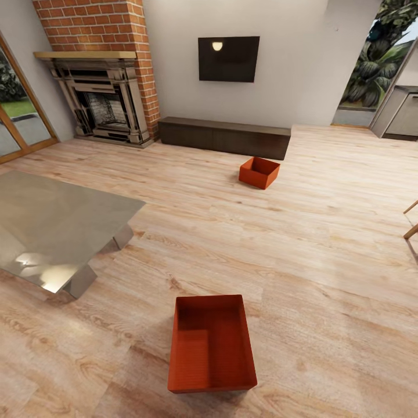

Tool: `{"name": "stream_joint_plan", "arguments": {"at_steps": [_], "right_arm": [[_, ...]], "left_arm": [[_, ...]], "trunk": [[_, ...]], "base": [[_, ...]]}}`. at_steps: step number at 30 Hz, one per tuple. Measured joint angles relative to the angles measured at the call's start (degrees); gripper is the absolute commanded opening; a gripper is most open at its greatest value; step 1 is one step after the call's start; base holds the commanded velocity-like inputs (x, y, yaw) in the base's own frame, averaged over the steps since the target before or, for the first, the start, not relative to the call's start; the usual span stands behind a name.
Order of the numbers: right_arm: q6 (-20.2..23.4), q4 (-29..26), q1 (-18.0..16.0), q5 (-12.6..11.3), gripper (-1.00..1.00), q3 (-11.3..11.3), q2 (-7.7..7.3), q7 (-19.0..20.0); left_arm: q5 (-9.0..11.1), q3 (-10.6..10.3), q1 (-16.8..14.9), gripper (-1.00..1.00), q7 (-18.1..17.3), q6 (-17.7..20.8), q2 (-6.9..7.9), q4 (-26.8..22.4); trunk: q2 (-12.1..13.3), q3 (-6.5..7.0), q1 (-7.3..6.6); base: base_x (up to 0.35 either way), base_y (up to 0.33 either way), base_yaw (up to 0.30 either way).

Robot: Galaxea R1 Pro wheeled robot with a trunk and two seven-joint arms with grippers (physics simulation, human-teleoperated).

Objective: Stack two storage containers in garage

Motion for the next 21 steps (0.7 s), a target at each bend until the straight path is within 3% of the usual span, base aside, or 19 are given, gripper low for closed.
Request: {"name": "stream_joint_plan", "arguments": {"at_steps": [21], "right_arm": [[-0.16, 0.00, 0.00, 0.06, 1.00, -0.07, -0.03, 0.08]], "left_arm": [[0.00, 0.01, 0.00, 1.00, 0.00, -0.01, 0.00, 0.00]], "trunk": [[0.00, 0.00, 0.00]], "base": [[0.000, 0.000, 0.000]]}}
